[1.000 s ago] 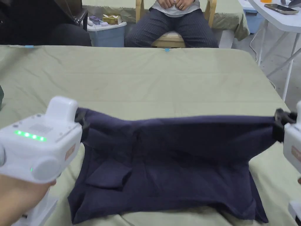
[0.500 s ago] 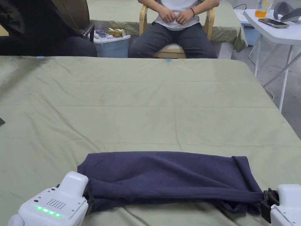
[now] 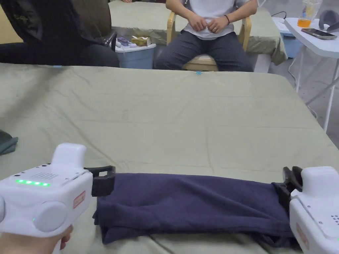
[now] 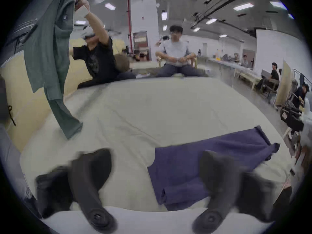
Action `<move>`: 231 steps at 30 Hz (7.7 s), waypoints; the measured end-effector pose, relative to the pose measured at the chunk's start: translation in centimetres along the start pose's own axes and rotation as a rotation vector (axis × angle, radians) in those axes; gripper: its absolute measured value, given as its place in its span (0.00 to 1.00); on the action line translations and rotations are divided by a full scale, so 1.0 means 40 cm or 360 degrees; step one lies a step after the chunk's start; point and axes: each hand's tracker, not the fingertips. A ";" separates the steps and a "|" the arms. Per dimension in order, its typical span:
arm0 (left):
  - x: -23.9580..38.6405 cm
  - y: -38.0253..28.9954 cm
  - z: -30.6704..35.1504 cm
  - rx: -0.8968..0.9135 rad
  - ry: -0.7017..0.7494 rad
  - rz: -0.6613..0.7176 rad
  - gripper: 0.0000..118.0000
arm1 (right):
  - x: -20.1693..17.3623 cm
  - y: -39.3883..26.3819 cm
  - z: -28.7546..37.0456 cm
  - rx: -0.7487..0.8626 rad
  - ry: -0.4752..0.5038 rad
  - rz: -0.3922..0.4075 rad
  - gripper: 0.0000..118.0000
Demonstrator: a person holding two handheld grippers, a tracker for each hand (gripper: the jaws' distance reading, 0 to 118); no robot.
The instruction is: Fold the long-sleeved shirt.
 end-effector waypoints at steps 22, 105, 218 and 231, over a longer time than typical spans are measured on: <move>-0.304 -0.189 -0.456 -0.0789 -0.1709 0.1404 1.00 | -0.261 0.055 -0.140 -0.0215 0.0389 0.0201 0.10; 0.334 -0.055 -0.216 -0.0221 -0.0390 -0.0330 0.05 | -0.162 -0.189 0.125 -0.0485 0.0975 -0.0239 0.10; -0.295 0.196 0.223 0.0134 -0.0145 -0.0069 0.36 | -0.445 0.356 0.116 0.0108 0.0795 -0.0013 0.09; 0.237 0.252 0.336 0.0841 -0.0194 -0.0191 0.04 | 0.024 0.393 0.281 0.0319 -0.0037 -0.0287 0.09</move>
